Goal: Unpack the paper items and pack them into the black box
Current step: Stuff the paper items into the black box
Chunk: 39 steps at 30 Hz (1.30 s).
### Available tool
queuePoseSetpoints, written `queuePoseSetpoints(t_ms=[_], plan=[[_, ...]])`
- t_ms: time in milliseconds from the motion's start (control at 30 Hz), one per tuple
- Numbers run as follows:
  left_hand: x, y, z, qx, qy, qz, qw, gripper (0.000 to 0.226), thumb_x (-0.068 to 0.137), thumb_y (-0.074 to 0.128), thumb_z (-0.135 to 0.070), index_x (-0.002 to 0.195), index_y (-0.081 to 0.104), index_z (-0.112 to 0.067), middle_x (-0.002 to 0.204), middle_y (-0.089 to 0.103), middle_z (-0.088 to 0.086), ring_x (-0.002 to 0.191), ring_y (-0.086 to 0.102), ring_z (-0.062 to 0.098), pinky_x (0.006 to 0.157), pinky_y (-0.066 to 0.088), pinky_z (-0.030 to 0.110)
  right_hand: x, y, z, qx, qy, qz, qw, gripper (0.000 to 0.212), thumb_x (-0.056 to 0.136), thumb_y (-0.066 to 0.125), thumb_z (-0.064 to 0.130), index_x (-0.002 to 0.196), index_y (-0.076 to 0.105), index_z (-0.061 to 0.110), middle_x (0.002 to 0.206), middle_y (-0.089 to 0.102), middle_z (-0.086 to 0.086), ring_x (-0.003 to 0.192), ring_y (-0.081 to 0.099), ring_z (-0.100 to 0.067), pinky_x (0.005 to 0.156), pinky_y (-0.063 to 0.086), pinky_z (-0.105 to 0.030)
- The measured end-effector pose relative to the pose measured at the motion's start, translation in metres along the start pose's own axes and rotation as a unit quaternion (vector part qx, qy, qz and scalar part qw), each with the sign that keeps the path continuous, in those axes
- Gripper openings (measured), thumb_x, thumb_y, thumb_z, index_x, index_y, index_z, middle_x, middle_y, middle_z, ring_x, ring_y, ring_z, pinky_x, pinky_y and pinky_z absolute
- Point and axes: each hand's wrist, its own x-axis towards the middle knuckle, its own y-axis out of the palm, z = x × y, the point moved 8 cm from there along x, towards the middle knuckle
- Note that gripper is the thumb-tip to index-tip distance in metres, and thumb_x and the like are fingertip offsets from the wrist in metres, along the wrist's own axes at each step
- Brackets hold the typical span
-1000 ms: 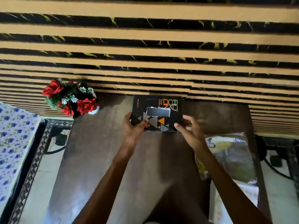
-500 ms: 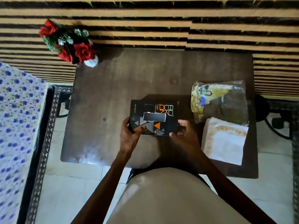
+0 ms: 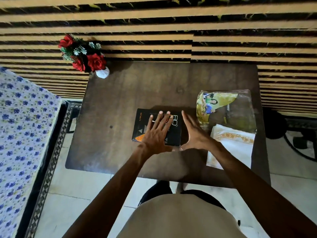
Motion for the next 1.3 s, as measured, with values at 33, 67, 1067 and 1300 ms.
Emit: queuePoseSetpoints(t_ms=[33, 67, 1067, 1300], plan=[[0.003, 0.002, 0.0, 0.022, 0.005, 0.011, 1.0, 0.13, 0.061, 0.055, -0.086, 0.154, -0.001, -0.014, 0.163, -0.003, 0.008, 0.15, -0.008, 0.031, 0.118, -0.009, 0.057, 0.0, -0.001, -0.001, 0.0, 0.003, 0.0, 1.0, 0.151, 0.05, 0.091, 0.047, 0.152, -0.019, 0.024, 0.163, -0.012, -0.002, 0.151, -0.003, -0.024, 0.119, 0.013, -0.041], [0.004, 0.003, 0.001, 0.039, 0.003, 0.019, 0.999, 0.129, 0.061, 0.057, -0.084, 0.154, -0.001, -0.015, 0.163, -0.002, 0.008, 0.15, -0.008, 0.03, 0.117, -0.012, 0.057, 0.0, -0.003, -0.002, -0.001, 0.008, -0.002, 1.0, 0.151, 0.05, 0.091, 0.048, 0.152, -0.017, 0.025, 0.163, -0.009, -0.004, 0.15, 0.001, -0.025, 0.119, 0.016, -0.042], [0.001, 0.002, 0.013, -0.006, -0.047, 0.057, 0.997, 0.126, 0.063, 0.073, -0.068, 0.154, -0.001, -0.02, 0.164, -0.005, -0.002, 0.15, -0.011, 0.021, 0.114, -0.002, 0.068, -0.005, -0.029, -0.041, -0.006, 0.083, -0.163, 0.983, 0.038, 0.087, 0.059, 0.049, 0.098, 0.063, 0.013, 0.114, 0.051, -0.006, 0.102, 0.056, -0.026, 0.079, 0.044, -0.033], [0.007, -0.021, -0.006, -0.033, -0.069, -0.022, 0.997, 0.079, 0.078, 0.055, -0.07, 0.144, 0.032, -0.032, 0.157, 0.024, 0.006, 0.147, 0.017, 0.031, 0.115, -0.004, 0.063, -0.013, -0.026, -0.036, -0.219, 0.093, -0.104, 0.966, 0.039, 0.084, 0.069, 0.027, 0.119, 0.066, 0.011, 0.122, 0.062, -0.009, 0.113, 0.056, -0.03, 0.095, 0.046, -0.038]])
